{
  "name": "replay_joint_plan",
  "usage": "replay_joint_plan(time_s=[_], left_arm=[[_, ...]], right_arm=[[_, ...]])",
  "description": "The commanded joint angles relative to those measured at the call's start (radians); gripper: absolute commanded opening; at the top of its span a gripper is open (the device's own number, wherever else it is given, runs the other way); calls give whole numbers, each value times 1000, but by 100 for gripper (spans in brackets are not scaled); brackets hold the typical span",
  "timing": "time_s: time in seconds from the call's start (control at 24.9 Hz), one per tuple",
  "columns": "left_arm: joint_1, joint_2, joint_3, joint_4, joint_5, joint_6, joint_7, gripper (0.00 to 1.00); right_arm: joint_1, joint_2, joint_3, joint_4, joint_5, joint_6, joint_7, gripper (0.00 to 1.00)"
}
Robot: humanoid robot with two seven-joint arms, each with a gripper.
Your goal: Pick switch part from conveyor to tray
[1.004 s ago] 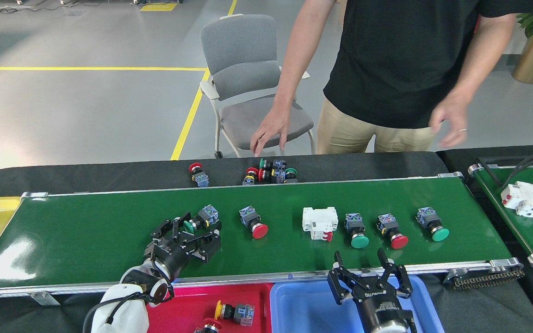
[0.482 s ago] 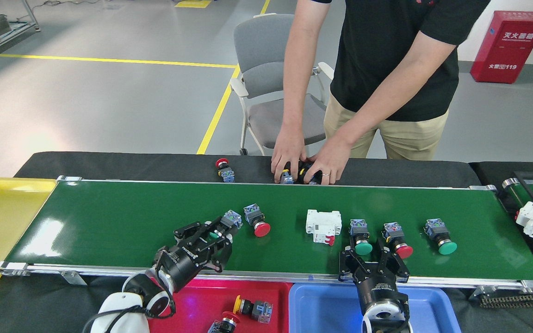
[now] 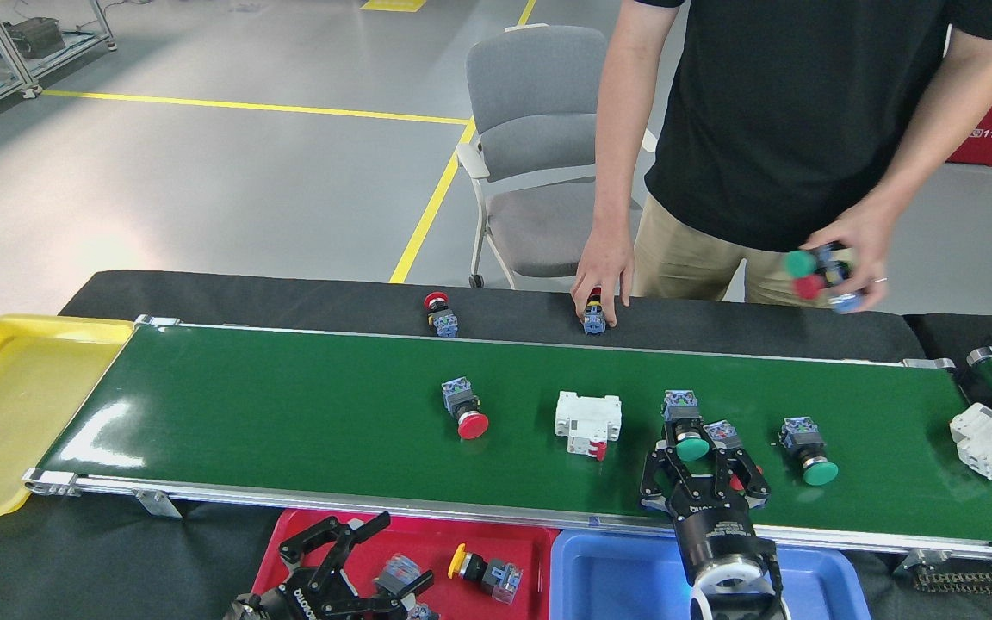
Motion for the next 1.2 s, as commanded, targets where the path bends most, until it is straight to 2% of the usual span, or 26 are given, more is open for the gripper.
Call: replay_joint_plan(time_s=[0.0, 0.08, 0.16, 0.2, 0.28, 0.36, 0.44, 0.48, 0.68, 0.8, 0.88, 0.96, 1.08, 1.16], left_arm=[[-3, -31, 90, -6, 1, 134, 12, 100], [-3, -48, 194, 27, 3, 243, 15, 100], [-3, -50, 257, 61, 6, 278, 20, 100], [-1, -50, 268, 64, 6, 278, 20, 100], [-1, -51, 268, 66, 6, 280, 20, 100], [-6, -54, 262, 61, 3, 281, 20, 100], [-15, -54, 233, 64, -3, 284, 20, 100], [-23, -51, 208, 69, -5, 284, 18, 100], [-121, -54, 72, 110, -77, 339, 1, 100], [-150, -70, 24, 116, -89, 381, -69, 100], [-182, -93, 3, 132, -89, 387, -129, 100], [-216, -111, 0, 164, -91, 390, -171, 100], [-293, -125, -2, 253, -91, 421, -181, 100], [-333, -124, 0, 303, -91, 430, -181, 100]], right_arm=[[47, -4, 1, -76, -6, -173, -12, 12], [78, 6, 3, -88, -6, -341, -12, 12], [95, 19, 9, -88, -6, -475, -7, 13], [105, 29, 18, -88, -6, -515, -7, 15], [131, 44, 56, -87, -6, -605, -2, 27], [153, 38, 101, -84, -6, -642, 22, 51], [154, 42, 141, -68, -4, -636, 71, 94], [151, 45, 141, -68, -4, -636, 82, 100], [128, 55, 133, -70, -7, -628, 84, 100], [79, 102, 62, -74, -9, -536, 84, 100], [21, 121, 10, -71, -9, -434, 82, 100], [-31, 121, -43, -67, -7, -269, 80, 100], [-114, 101, -102, -16, -4, -6, 71, 100], [-136, 67, -131, 24, -3, 100, 36, 100]])
